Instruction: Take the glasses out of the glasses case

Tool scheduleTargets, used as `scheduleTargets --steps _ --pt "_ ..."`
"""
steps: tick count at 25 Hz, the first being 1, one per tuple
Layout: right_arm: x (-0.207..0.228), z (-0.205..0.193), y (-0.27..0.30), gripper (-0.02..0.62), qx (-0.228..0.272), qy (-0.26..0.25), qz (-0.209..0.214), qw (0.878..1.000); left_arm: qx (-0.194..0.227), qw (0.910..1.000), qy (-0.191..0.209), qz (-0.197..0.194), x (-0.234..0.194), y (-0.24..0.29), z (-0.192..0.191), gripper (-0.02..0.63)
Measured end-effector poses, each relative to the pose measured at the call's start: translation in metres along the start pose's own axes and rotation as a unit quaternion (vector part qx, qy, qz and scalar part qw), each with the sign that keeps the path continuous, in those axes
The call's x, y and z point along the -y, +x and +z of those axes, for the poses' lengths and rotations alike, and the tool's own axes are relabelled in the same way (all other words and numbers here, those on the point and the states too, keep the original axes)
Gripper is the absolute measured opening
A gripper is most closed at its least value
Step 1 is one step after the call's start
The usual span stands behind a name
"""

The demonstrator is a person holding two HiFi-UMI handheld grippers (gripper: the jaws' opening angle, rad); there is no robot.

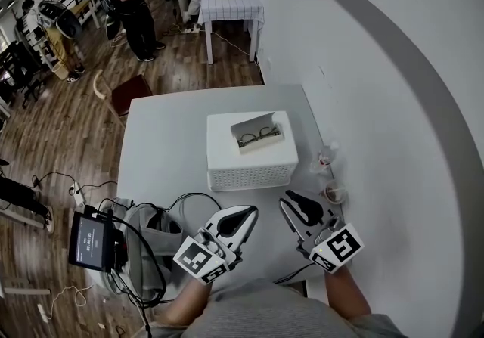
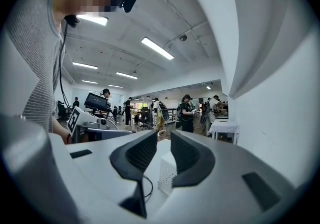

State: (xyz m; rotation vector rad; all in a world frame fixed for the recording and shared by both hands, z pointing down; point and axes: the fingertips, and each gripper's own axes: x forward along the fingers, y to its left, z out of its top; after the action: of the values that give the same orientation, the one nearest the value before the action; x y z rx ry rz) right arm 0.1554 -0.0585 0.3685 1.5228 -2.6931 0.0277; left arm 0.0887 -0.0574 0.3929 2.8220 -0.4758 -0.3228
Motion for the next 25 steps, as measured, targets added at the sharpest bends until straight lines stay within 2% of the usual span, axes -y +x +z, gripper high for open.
scheduleTargets --steps 2,8,14,17,25 --pt "0.001 -0.002 0.005 0.100 -0.010 -0.013 0.006 1.000 0.000 1.0000 -0.001 0.003 -0.001 -0.001 -0.002 0.012" --pt "0.012 -0.006 0.023 0.112 -0.038 -0.071 0.009 0.997 0.001 0.9999 -0.006 0.012 -0.004 -0.005 -0.007 0.012" --pt "0.017 -0.014 0.045 0.133 -0.081 -0.146 0.028 0.986 0.005 0.9997 -0.011 0.021 -0.006 -0.008 -0.009 0.012" --pt "0.018 -0.015 0.054 0.133 -0.088 -0.155 0.030 0.984 0.006 0.9996 -0.012 0.025 -0.008 -0.010 -0.010 0.012" --pt "0.026 -0.021 0.067 0.133 -0.084 -0.140 0.016 0.986 0.008 0.9995 -0.011 0.029 -0.012 -0.012 -0.009 0.012"
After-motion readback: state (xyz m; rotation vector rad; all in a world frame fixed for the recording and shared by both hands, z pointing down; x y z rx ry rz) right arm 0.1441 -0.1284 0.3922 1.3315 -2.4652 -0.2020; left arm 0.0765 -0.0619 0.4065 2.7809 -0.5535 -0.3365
